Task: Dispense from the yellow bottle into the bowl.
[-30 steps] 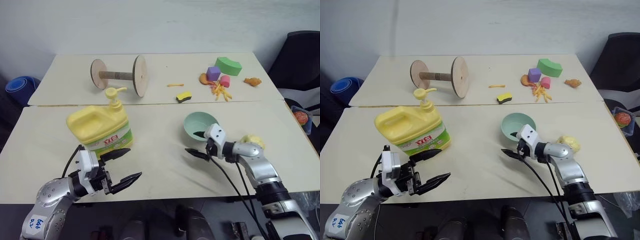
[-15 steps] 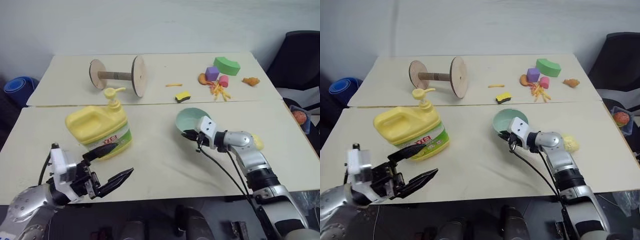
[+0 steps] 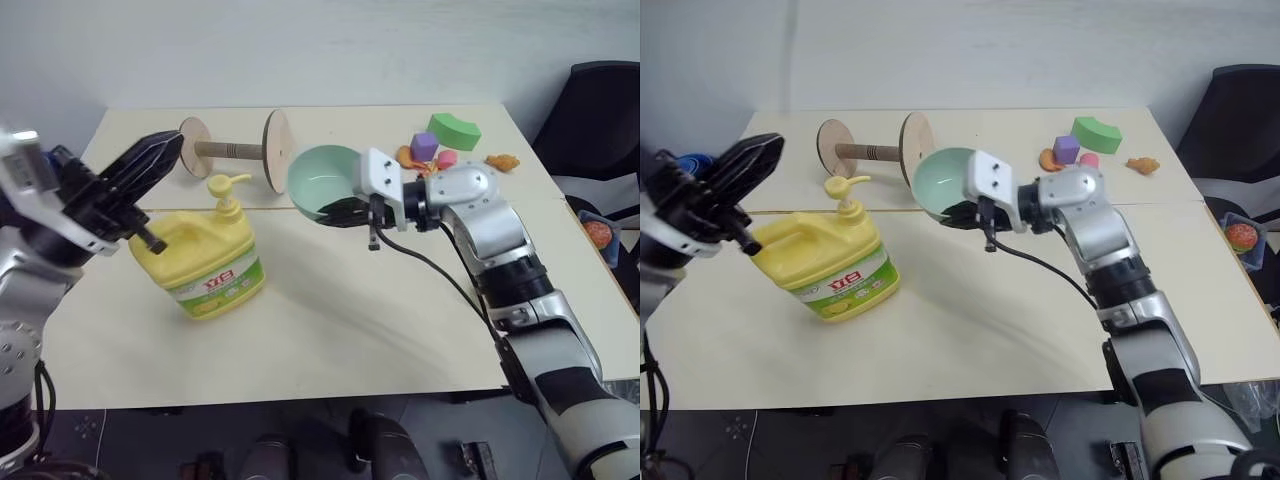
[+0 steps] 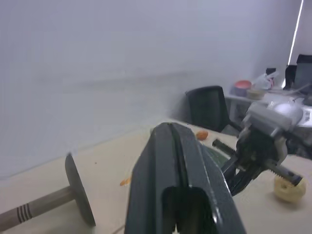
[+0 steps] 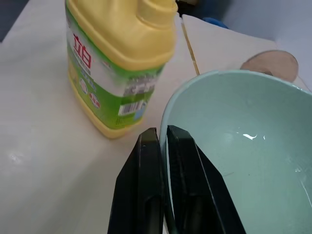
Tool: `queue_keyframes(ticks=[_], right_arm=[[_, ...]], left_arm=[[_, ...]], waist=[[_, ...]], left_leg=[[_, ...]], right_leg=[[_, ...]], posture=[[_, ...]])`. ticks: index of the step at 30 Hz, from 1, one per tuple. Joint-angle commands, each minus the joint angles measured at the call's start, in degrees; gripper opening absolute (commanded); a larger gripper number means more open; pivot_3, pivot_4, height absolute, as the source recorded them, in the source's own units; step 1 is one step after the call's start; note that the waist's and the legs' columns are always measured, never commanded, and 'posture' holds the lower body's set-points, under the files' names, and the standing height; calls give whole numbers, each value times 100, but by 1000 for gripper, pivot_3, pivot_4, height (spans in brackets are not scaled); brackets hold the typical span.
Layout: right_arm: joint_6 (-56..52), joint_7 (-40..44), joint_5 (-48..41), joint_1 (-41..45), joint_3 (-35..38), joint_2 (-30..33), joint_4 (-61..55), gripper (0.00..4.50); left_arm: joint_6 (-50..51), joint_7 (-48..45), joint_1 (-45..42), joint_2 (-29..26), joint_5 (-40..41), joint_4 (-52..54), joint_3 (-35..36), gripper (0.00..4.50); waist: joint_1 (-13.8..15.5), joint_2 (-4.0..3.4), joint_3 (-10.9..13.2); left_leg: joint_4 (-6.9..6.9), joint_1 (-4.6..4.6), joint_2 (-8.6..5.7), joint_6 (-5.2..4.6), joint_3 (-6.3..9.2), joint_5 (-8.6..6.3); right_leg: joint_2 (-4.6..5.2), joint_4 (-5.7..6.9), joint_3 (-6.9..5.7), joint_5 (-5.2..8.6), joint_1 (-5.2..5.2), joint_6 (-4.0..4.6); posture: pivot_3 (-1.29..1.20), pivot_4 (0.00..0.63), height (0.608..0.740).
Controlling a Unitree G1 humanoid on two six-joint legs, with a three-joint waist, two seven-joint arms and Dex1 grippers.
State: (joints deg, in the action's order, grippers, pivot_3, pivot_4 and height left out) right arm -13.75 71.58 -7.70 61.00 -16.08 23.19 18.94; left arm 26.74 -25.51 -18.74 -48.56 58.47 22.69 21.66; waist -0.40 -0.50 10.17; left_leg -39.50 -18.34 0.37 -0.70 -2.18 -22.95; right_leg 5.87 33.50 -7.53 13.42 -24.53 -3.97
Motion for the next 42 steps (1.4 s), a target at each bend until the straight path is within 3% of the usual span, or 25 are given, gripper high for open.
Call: queue_keyframes(ticks=[1, 21, 42], right_arm=[[-353, 121, -61, 561, -88, -259, 24, 0], [-372, 173, 59, 1196, -161, -970, 708, 0], [-439, -49, -58, 1182, 22, -1155, 771, 0]], left_arm=[[85, -235, -486, -1, -497, -379, -400, 17], [1672, 281, -1013, 315, -1034, -728, -701, 17], [2781, 573, -403, 644, -1084, -623, -950, 17]], waist=[[-8, 1, 1], [-131, 6, 0], [-129, -9, -12]], left_leg=[[-1, -1, -1, 0, -1, 0], [-2, 3, 13, 19, 5, 4], [-2, 28, 8, 27, 3, 5]], right_leg=[[-1, 1, -2, 0, -1, 0], [5, 7, 15, 0, 0, 0], [38, 26, 25, 2, 10, 3]], posture=[[0, 150, 740], [0, 150, 740], [0, 150, 740]])
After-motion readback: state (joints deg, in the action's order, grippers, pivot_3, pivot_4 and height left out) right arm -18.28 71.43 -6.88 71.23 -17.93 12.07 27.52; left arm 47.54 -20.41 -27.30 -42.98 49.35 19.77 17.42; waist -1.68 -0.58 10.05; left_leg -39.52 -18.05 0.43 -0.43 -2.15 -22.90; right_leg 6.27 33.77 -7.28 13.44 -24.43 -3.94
